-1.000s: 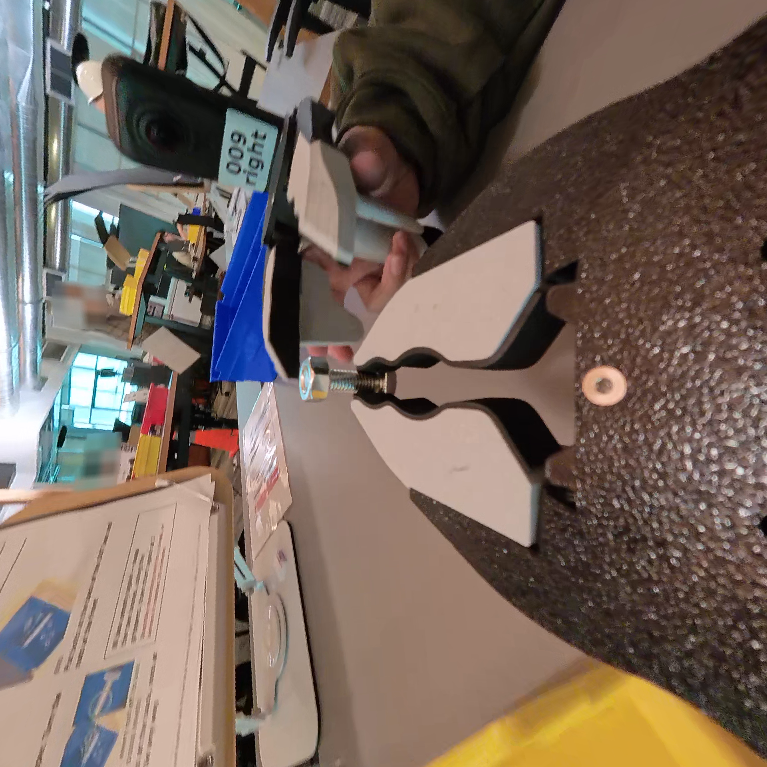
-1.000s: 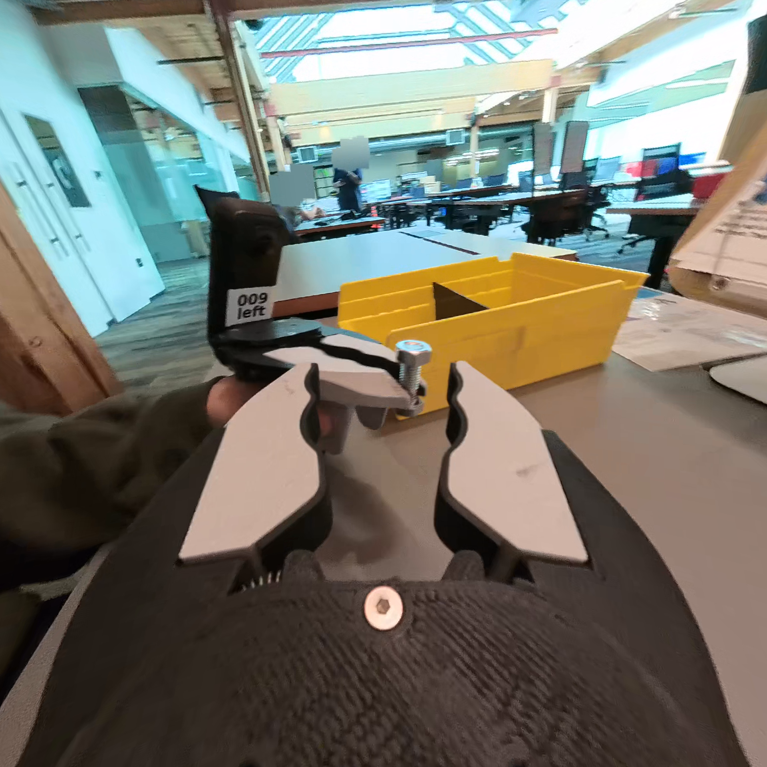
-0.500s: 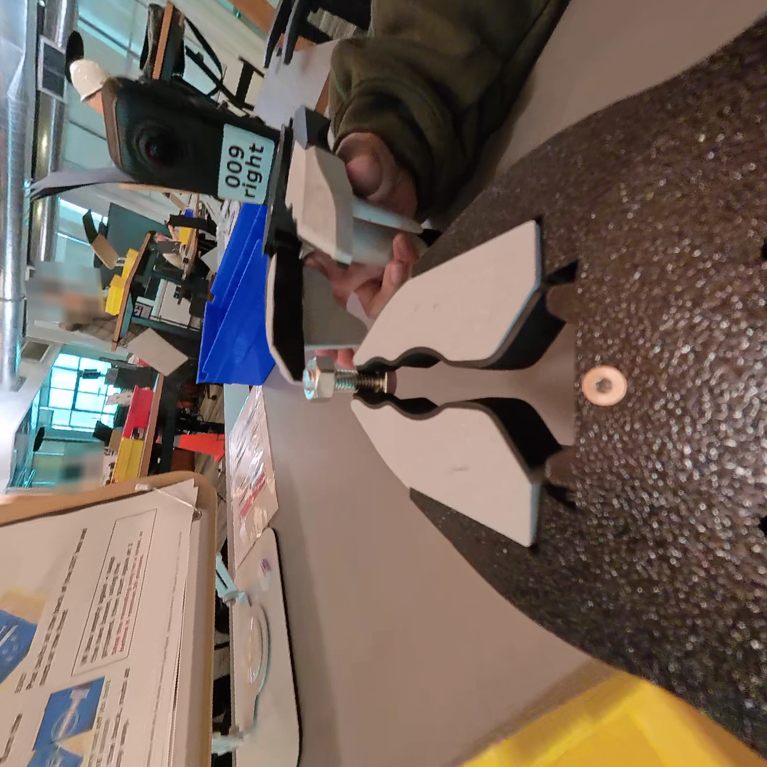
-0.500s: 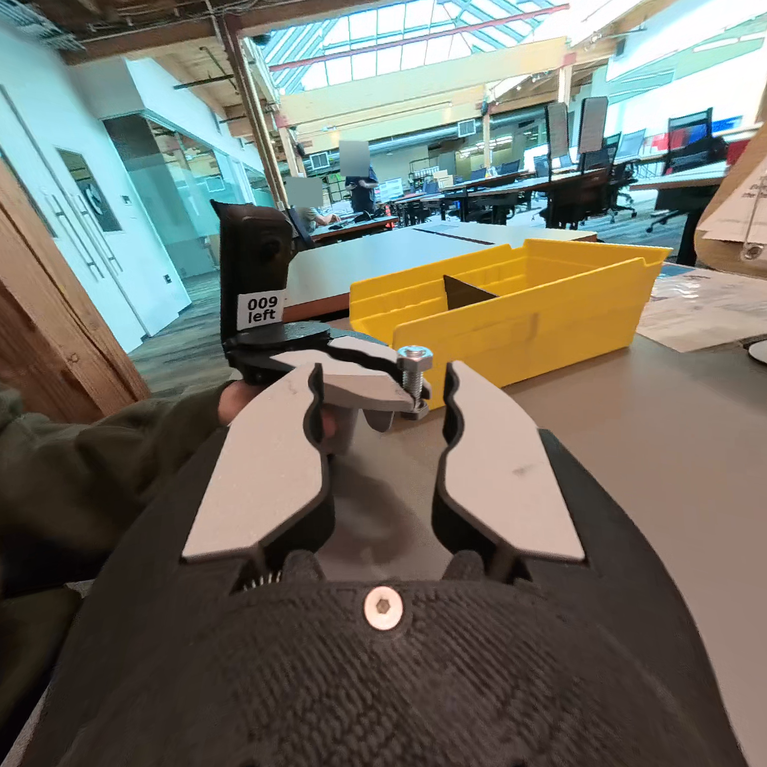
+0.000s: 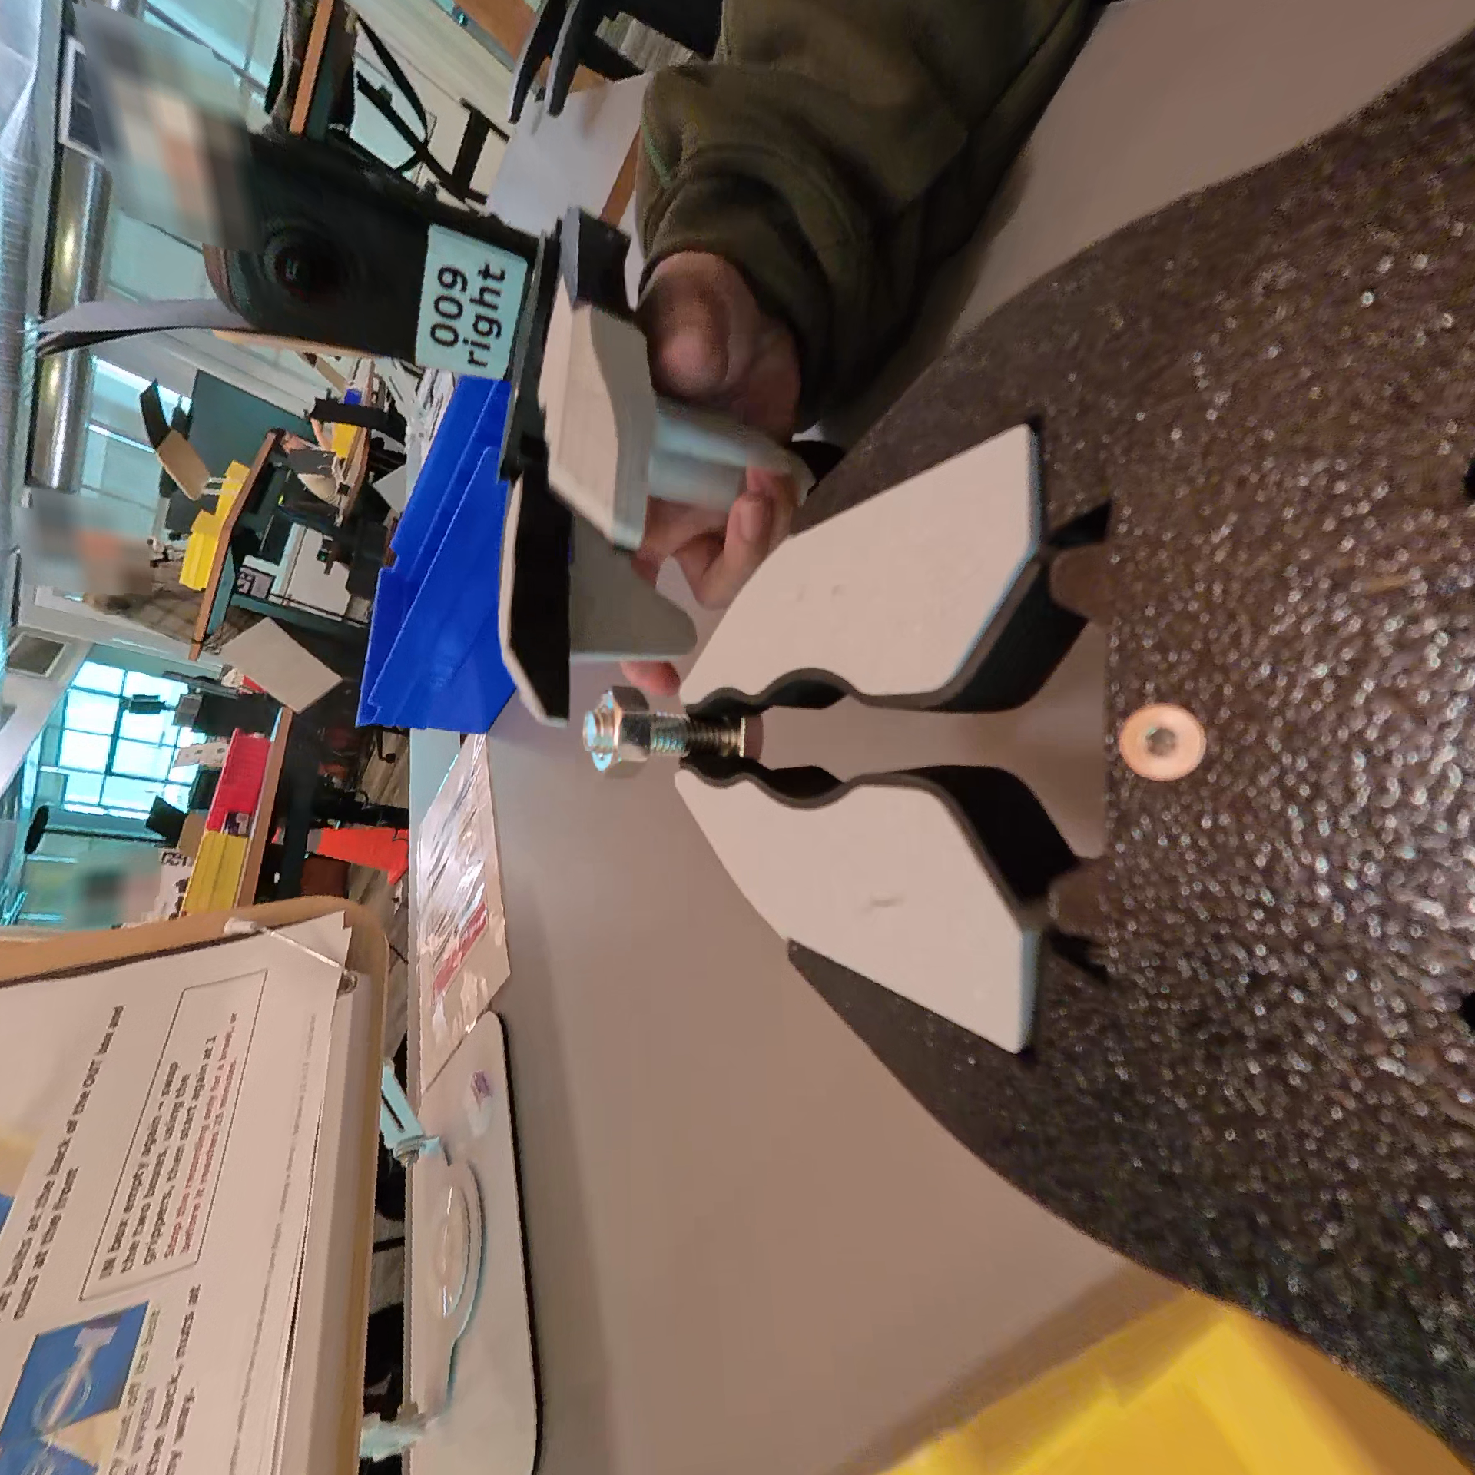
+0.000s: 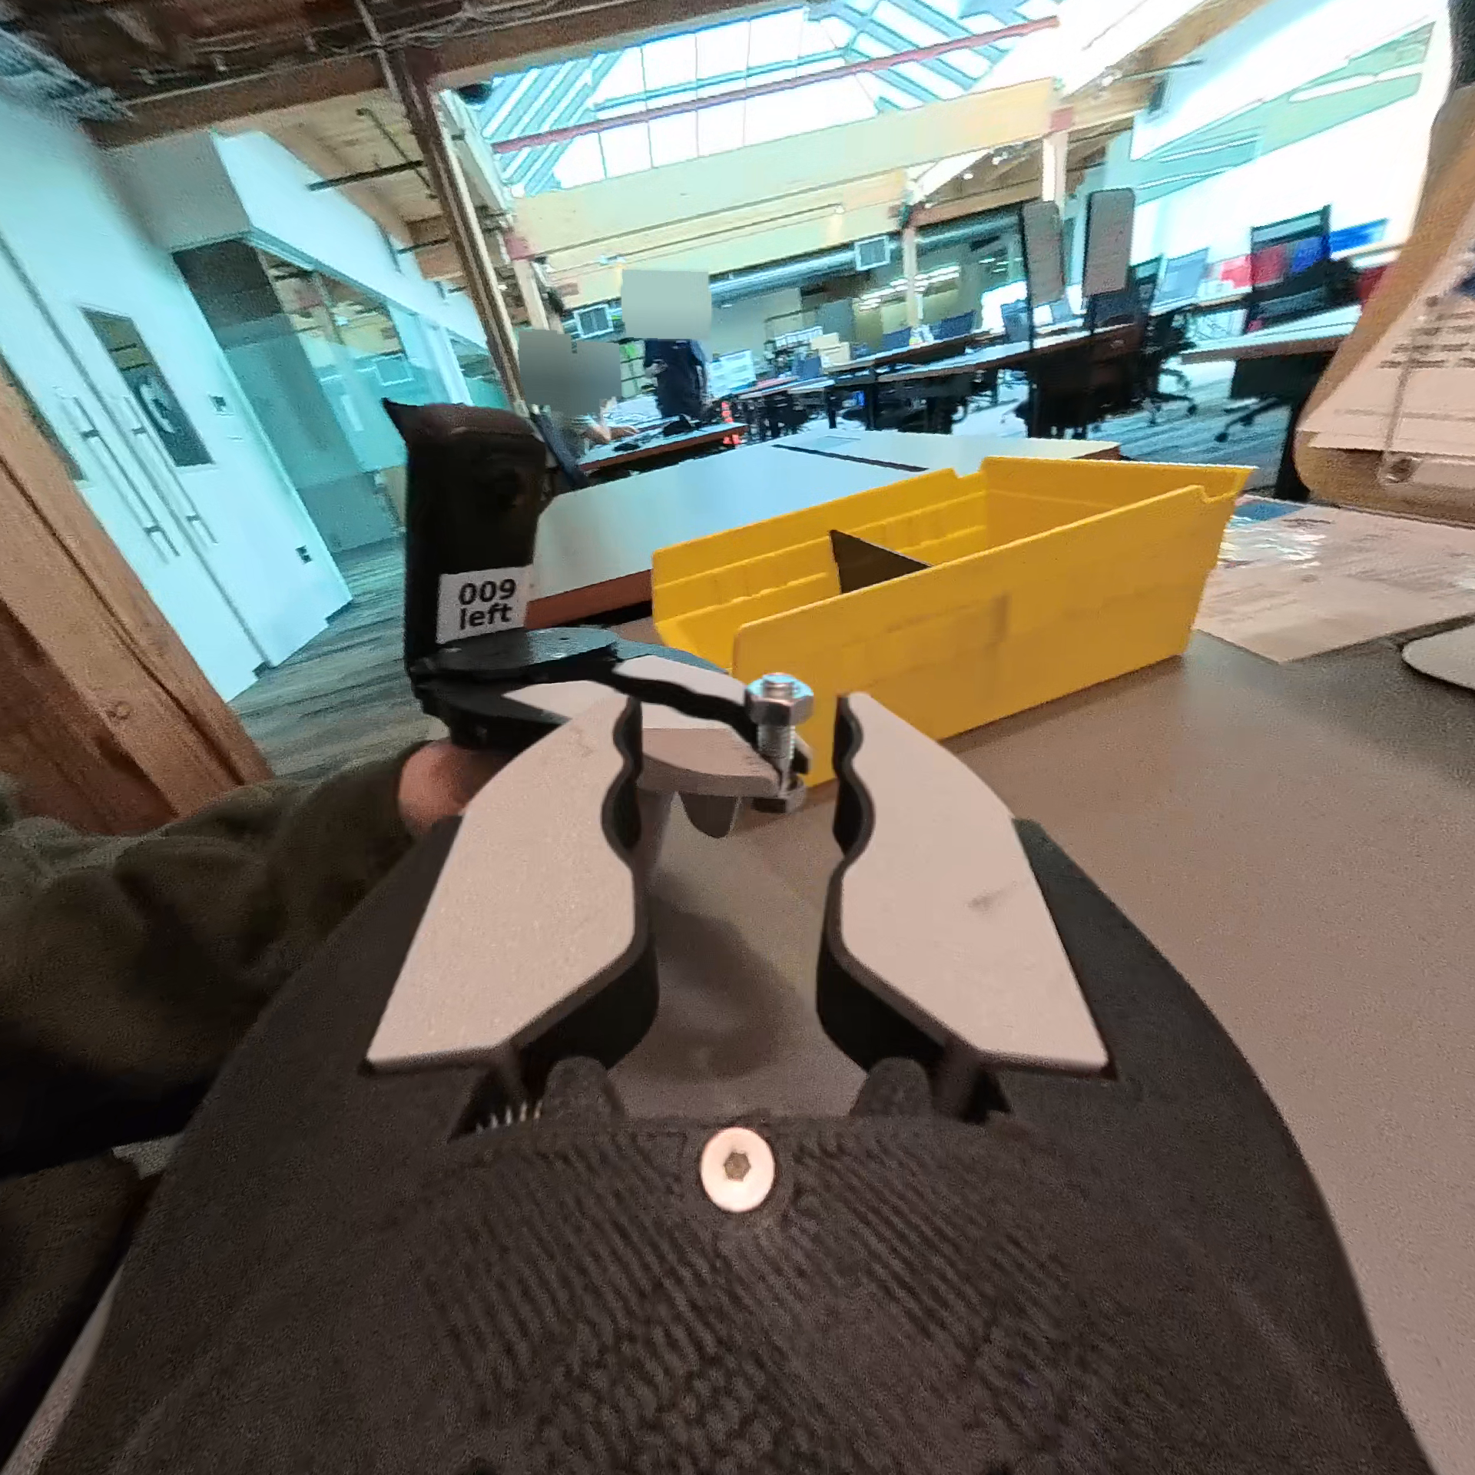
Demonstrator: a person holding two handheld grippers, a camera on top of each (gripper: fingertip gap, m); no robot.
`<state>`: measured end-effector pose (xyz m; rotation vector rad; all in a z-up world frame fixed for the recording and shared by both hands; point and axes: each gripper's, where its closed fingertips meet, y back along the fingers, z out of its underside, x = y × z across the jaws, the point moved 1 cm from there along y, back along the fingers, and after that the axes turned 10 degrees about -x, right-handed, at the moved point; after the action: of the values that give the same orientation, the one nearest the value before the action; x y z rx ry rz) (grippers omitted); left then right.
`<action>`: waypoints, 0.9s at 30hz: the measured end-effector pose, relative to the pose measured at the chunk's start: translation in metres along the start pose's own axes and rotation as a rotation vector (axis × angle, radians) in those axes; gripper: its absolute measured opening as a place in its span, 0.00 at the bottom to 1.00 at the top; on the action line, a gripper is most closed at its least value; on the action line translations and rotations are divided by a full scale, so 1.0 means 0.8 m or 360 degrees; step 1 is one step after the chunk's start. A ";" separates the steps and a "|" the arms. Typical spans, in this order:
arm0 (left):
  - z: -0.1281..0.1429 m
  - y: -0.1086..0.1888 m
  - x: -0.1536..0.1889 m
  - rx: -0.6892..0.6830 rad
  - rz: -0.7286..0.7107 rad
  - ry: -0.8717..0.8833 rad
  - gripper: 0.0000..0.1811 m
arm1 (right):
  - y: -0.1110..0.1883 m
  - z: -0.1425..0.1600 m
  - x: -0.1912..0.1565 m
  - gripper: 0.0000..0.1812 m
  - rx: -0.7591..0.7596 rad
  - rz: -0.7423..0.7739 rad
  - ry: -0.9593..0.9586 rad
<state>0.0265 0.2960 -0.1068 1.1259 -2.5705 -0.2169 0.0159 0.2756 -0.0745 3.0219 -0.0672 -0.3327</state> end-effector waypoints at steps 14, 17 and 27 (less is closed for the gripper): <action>0.001 -0.008 0.018 -0.0049 0.0039 -0.0124 0.05 | 0.002 0.015 0.007 0.10 -0.0122 0.0065 0.0047; -0.003 -0.008 0.020 -0.0025 0.0016 -0.0145 0.05 | 0.004 0.013 0.006 0.10 -0.0100 0.0029 -0.0005; -0.030 0.009 0.021 0.0170 0.0009 -0.0130 0.16 | 0.055 -0.031 0.053 0.10 0.0083 0.0485 0.0136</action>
<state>0.0190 0.2884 -0.0782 1.1698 -2.6851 -0.1276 0.0609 0.2318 -0.0547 3.0074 -0.5296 -0.1762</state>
